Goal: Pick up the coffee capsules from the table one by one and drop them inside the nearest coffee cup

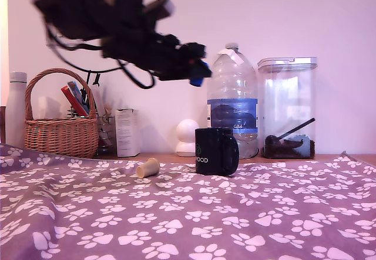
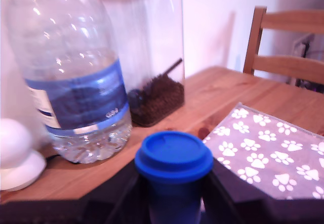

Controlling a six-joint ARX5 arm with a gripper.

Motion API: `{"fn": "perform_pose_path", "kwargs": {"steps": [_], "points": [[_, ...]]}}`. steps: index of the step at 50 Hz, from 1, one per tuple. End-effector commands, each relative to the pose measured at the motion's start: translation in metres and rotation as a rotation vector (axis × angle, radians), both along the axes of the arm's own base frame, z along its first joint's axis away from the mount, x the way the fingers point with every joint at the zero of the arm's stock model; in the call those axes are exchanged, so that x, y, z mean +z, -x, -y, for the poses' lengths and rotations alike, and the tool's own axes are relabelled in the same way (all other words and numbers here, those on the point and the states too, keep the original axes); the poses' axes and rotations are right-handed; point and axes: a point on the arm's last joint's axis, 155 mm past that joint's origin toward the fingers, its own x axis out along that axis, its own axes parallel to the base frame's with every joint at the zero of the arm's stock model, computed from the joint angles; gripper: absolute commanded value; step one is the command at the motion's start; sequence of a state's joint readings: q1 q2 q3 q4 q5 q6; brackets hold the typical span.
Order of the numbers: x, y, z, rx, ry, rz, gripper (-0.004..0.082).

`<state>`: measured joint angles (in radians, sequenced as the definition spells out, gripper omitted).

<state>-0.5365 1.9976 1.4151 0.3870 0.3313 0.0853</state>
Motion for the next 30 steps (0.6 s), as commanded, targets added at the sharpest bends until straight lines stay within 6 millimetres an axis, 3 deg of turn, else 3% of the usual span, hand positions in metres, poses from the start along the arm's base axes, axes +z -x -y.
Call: {"fn": "perform_pose_path", "kwargs": {"steps": [1,16,30], "points": [[-0.014,-0.006,0.010,-0.009,-0.021,-0.033,0.0219],[-0.043,-0.032,0.025,-0.009,-0.103,-0.168,0.0219],[-0.075,-0.039,0.024,0.015,-0.172,-0.259,0.0219]]}}
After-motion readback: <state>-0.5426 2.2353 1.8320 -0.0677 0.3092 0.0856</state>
